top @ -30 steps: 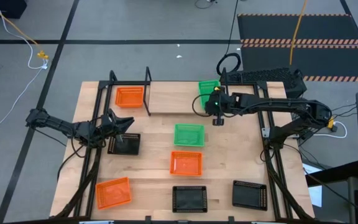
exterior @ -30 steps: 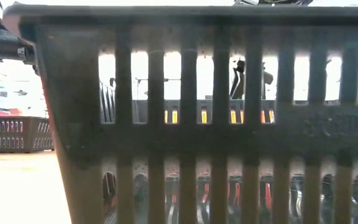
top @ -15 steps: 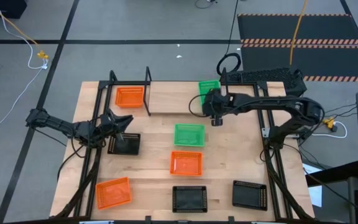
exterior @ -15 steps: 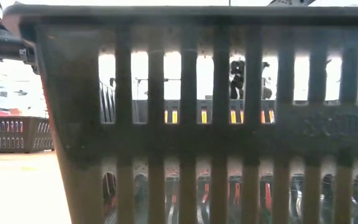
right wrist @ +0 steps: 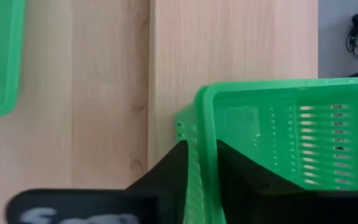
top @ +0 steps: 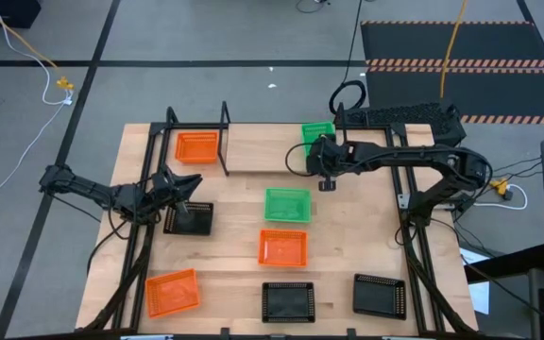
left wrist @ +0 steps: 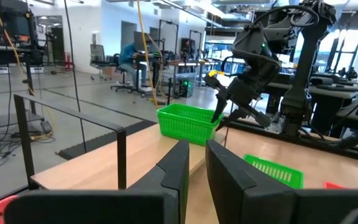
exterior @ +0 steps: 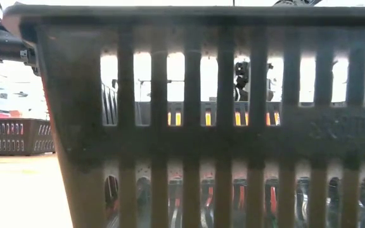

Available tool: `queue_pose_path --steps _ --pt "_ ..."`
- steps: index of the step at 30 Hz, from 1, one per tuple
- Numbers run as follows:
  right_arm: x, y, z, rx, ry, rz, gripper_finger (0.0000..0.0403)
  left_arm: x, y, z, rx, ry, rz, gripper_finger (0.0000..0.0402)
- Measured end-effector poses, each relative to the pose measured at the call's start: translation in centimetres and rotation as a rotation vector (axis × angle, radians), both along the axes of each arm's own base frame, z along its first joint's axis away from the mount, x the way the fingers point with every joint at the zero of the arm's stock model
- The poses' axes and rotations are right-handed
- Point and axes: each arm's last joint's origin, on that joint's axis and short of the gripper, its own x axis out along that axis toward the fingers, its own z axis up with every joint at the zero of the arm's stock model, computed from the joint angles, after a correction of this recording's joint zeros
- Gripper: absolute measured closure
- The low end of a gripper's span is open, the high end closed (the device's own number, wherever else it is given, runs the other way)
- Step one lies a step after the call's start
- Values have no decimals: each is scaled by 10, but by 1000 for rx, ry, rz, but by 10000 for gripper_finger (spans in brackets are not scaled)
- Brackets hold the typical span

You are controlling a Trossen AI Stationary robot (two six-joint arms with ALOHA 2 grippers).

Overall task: Stack baskets on shelf by color
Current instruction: Stack the right green bin on top of the green bin on the shelf

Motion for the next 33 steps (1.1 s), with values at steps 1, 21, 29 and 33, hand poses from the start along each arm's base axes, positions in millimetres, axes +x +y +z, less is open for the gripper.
queue_pose_path --steps 1,21,29,33 --pt "0 0 0 4 -5 -10 351 0 0 0 0 0 0 346" --pt "2 0 1 30 -38 -5 372 0 0 0 0 0 0 346" --pt "5 -2 14 41 -54 -38 328 0 0 0 0 -1 0 346" --pt "6 2 33 35 -76 -25 290 0 0 0 -2 -1 0 346"
